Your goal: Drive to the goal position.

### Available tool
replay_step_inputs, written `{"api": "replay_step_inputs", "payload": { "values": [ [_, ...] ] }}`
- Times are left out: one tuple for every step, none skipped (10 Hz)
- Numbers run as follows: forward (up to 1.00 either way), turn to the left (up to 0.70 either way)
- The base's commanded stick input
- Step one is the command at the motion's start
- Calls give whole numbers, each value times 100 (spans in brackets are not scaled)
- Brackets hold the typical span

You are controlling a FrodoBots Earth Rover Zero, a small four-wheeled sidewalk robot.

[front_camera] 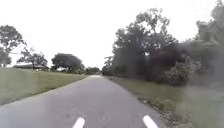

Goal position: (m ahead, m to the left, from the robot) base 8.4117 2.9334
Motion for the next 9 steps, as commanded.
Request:
{"api": "replay_step_inputs", "payload": {
  "values": [
    [69, 3],
    [69, 3],
    [69, 3],
    [69, 10],
    [69, 21],
    [69, 31],
    [69, 34],
    [69, 34],
    [69, 34]
  ]
}}
